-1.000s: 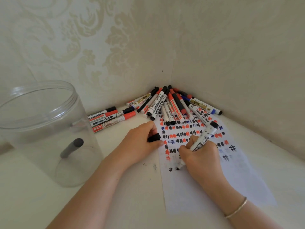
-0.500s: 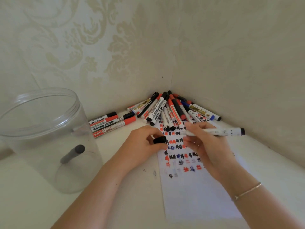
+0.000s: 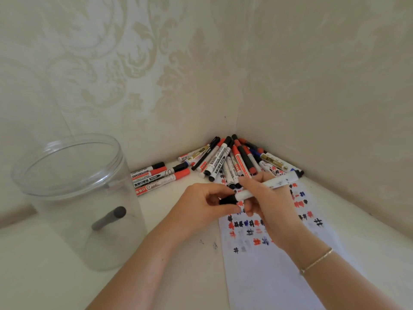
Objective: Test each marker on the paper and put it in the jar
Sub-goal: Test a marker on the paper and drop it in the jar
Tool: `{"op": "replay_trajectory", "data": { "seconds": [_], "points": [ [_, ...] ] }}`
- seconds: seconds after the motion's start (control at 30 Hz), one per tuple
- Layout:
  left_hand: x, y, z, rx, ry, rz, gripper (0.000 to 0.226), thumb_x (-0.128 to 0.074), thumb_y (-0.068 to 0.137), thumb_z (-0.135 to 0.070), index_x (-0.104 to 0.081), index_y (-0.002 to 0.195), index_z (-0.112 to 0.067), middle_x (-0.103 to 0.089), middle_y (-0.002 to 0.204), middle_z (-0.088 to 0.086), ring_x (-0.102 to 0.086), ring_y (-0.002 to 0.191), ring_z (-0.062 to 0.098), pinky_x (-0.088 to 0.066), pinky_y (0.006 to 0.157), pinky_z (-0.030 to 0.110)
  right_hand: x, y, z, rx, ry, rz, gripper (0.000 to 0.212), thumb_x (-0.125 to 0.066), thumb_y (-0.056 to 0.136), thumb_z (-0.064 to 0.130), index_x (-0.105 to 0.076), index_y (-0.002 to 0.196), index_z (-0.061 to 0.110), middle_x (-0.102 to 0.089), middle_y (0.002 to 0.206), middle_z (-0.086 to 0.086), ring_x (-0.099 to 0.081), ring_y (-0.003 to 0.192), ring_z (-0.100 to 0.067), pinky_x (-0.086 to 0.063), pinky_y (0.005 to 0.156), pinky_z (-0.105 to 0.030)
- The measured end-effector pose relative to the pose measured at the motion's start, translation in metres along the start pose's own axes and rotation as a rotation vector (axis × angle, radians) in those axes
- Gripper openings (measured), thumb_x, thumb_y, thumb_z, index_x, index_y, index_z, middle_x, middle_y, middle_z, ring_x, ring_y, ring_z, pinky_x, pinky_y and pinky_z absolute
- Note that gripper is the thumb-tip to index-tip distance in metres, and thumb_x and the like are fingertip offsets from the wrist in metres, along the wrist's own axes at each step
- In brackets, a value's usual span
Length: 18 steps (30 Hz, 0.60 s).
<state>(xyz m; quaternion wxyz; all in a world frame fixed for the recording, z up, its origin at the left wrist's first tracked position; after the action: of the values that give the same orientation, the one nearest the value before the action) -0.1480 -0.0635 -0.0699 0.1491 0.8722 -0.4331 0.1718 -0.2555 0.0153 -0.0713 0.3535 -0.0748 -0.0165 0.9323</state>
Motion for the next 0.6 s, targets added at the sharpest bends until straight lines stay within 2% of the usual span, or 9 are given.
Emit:
{"op": "replay_trajectory", "data": {
  "seconds": [0.07,0.17,0.23,0.3,0.33,0.4,0.5,0.6],
  "points": [
    [0.0,0.0,-0.006,-0.039,-0.085,0.018,0.019,-0.074,0.074,-0.037,-0.071,0.093,-0.036,-0.071,0.081,-0.01,-0.065,0.075,0.013,-0.05,0.073,0.021,-0.009,0.002,0.002,-0.003,0.026,0.088,0.016,-0.068,0.083,0.007,-0.056,0.073,0.005,-0.061,0.061,-0.015,-0.048,0.042,-0.016,-0.043,0.042,-0.023],
    [0.01,-0.002,-0.011,-0.062,-0.253,-0.057,0.021,-0.059,0.078,-0.042,-0.069,0.088,-0.027,-0.053,0.059,-0.012,-0.046,0.057,0.008,-0.04,0.061,0.018,-0.027,-0.001,0.014,-0.046,0.216,0.277,0.013,-0.069,0.081,0.011,-0.06,0.083,0.002,-0.065,0.072,-0.014,-0.059,0.053,-0.017,-0.053,0.051,-0.024],
    [0.017,-0.003,-0.011,-0.042,-0.466,-0.112,0.018,-0.059,0.082,-0.033,-0.069,0.088,-0.019,-0.045,0.058,-0.008,-0.037,0.056,0.009,-0.032,0.058,0.023,-0.034,-0.005,0.022,-0.1,0.363,0.342,0.026,-0.065,0.084,0.024,-0.062,0.091,-0.001,-0.068,0.083,-0.02,-0.066,0.067,-0.025,-0.058,0.062,-0.03],
    [0.021,-0.003,-0.01,0.006,-0.679,-0.162,0.011,-0.059,0.086,-0.018,-0.066,0.091,-0.011,-0.041,0.057,-0.005,-0.032,0.053,0.01,-0.027,0.055,0.025,-0.032,-0.004,0.027,-0.103,0.363,0.297,0.04,-0.057,0.088,0.032,-0.064,0.097,-0.006,-0.067,0.081,-0.021,-0.064,0.067,-0.029,-0.057,0.063,-0.034],
    [0.02,-0.003,-0.011,0.035,-0.764,-0.186,0.007,-0.057,0.089,-0.011,-0.063,0.09,-0.009,-0.04,0.056,-0.004,-0.031,0.052,0.011,-0.026,0.054,0.024,-0.028,-0.003,0.029,-0.068,0.31,0.233,0.041,-0.053,0.091,0.031,-0.065,0.098,-0.007,-0.064,0.072,-0.018,-0.059,0.059,-0.026,-0.054,0.056,-0.033],
    [0.019,-0.003,-0.017,0.07,-0.845,-0.248,0.013,-0.053,0.093,-0.007,-0.058,0.081,-0.011,-0.04,0.054,-0.003,-0.031,0.05,0.012,-0.027,0.051,0.024,-0.022,-0.004,0.032,0.037,0.241,0.08,0.036,-0.048,0.094,0.025,-0.067,0.092,-0.006,-0.047,0.052,-0.009,-0.041,0.043,-0.021,-0.04,0.043,-0.029],
    [0.025,-0.004,-0.037,0.0,-0.739,-0.354,0.022,-0.058,0.093,-0.017,-0.051,0.072,-0.014,-0.038,0.048,-0.005,-0.031,0.046,0.011,-0.029,0.05,0.025,-0.026,-0.021,0.042,0.206,0.34,-0.051,0.031,-0.044,0.091,0.017,-0.061,0.074,-0.003,-0.031,0.039,-0.006,-0.025,0.034,-0.019,-0.024,0.039,-0.026],
    [0.035,-0.007,-0.055,-0.065,-0.682,-0.372,0.031,-0.061,0.091,-0.021,-0.054,0.061,-0.023,-0.037,0.046,-0.004,-0.031,0.043,0.012,-0.028,0.049,0.027,-0.032,-0.033,0.054,0.299,0.461,-0.087,0.031,-0.042,0.09,0.015,-0.055,0.066,0.001,-0.03,0.036,-0.005,-0.024,0.032,-0.018,-0.024,0.038,-0.022]
  ]
}}
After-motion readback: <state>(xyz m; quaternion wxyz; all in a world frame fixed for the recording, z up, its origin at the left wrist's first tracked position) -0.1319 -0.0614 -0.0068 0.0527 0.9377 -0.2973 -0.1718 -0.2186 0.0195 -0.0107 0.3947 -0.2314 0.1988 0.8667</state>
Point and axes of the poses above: each hand's wrist, its own y-axis towards the middle knuckle, its own x-axis out of the back of the hand, z = x × y, the point moved 10 cm from there along y, towards the middle knuckle
